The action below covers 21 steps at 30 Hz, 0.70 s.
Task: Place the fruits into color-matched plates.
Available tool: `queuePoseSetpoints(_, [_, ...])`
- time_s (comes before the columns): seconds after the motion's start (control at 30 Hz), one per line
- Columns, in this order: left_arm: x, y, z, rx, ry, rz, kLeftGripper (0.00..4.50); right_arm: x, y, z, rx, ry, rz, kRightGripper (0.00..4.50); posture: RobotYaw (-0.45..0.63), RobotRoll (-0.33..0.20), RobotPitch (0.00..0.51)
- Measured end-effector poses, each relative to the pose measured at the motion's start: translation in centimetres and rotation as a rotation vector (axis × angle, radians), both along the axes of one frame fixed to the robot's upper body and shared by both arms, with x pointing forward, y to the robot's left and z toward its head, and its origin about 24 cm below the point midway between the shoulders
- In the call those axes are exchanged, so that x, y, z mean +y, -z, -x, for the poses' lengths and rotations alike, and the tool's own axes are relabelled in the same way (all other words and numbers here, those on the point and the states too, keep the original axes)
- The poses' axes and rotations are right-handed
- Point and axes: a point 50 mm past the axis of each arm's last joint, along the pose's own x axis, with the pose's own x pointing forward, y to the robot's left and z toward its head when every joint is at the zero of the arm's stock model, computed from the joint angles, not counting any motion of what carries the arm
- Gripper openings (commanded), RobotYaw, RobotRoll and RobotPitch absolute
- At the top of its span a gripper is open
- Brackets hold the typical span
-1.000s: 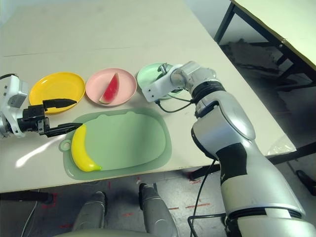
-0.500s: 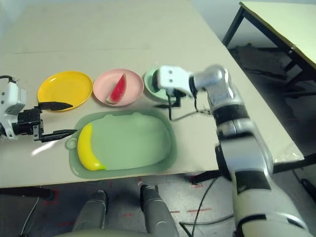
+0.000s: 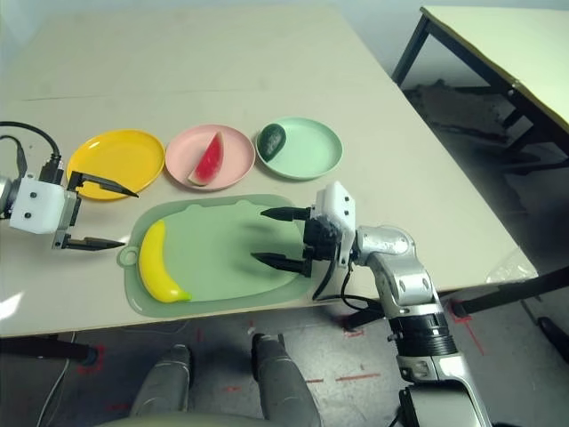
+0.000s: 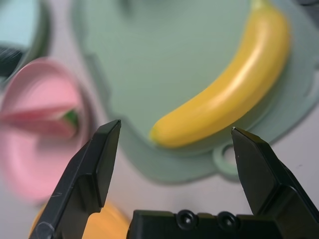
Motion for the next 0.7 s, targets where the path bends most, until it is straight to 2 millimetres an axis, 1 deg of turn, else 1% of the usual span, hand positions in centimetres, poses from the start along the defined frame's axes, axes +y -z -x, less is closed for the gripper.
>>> queuePoseSetpoints(0.17, [-2.2,0.2,0.3,0.043,0.142,-0.079,4.50,0.4,0.2,-0.1,-0.061,-0.009,-0.025,4.48,-0.02,0.000,0.214])
queuePoseSetpoints(0.37, [-3.5,0.9,0.3,0.102,0.224,-0.143,4.50,0.7,0.9,0.7,-0.075,-0.040,-0.021,4.48,-0.06,0.000,0.210])
queuePoseSetpoints(0.57, [-3.8,2.6,1.2,0.206,0.275,-0.200,4.50,0.8,1.3,1.2,-0.064,-0.036,-0.019,4.48,-0.07,0.000,0.210])
queuePoseSetpoints(0.63, [-4.0,3.0,1.0,0.192,0.285,-0.219,4.50,0.8,1.4,1.4,-0.062,-0.038,-0.017,4.48,-0.08,0.000,0.210])
queuePoseSetpoints(0.7, [-4.0,3.8,0.5,0.175,0.284,-0.255,4.50,0.9,1.4,1.6,-0.062,-0.037,-0.017,4.48,-0.10,0.000,0.210])
